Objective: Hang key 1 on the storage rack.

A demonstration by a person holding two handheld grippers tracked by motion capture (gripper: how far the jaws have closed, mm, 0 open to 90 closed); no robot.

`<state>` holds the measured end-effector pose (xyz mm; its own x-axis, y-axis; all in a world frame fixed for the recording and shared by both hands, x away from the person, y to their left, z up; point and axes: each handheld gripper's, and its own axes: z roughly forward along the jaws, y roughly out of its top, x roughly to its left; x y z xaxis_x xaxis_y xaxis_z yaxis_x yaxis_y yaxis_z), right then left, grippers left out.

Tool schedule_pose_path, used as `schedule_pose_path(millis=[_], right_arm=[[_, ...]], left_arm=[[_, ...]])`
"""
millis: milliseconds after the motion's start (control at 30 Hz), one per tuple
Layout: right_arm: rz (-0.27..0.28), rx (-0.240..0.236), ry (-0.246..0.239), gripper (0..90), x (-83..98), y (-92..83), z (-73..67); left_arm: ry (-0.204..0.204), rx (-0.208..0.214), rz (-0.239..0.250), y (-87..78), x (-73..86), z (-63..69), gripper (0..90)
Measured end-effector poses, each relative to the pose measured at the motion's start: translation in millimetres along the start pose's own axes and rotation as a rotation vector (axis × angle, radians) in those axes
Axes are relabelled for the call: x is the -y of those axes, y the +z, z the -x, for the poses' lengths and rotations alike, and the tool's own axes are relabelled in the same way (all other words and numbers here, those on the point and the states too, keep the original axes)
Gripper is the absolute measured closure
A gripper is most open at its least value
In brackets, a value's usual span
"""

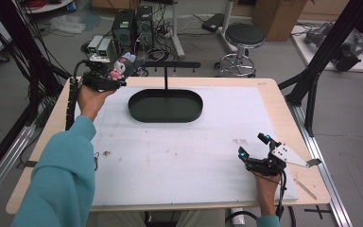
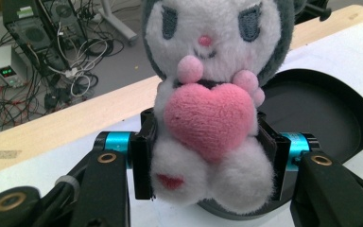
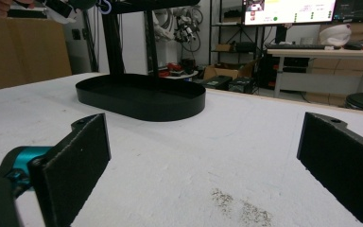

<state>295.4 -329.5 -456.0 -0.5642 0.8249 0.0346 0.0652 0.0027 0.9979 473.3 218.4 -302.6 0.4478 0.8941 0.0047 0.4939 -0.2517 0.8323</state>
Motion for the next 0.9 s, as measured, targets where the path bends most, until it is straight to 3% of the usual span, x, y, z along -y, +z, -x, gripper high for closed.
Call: schedule_pose_path(millis=[67, 267, 333, 467, 667, 900], right_arm=[[0.001, -0.001, 0.0, 2.6, 0.0, 0.1, 0.1], [-0.002, -0.001, 0.006, 2.6, 0.0, -0.2, -0.2], [-0.002, 0.0, 0.006, 2.6, 0.0, -0.2, -0.2], [0.0, 0.0, 0.002, 2.6, 0.0, -0.1, -0.1], [0.0, -0.001, 0.004, 2.6, 0.0, -0.1, -0.1], [-0.002, 0.001, 0.0, 2.6, 0.0, -0.1, -0.1]], left_arm=[[0.017, -0.016, -0.041, 2.5, 1.6, 0.8, 52.0], [0.024, -0.002, -0.067, 3.4, 2.6, 1.4, 51.9], [0.047, 0.004, -0.094, 3.3, 3.4, 2.3, 51.9], [0.046, 0.006, -0.109, 2.5, 3.7, 1.2, 51.9], [0.082, 0.023, -0.156, 2.0, 5.8, 1.5, 51.9], [0.094, 0.003, -0.184, 5.1, 7.3, 1.7, 51.8]])
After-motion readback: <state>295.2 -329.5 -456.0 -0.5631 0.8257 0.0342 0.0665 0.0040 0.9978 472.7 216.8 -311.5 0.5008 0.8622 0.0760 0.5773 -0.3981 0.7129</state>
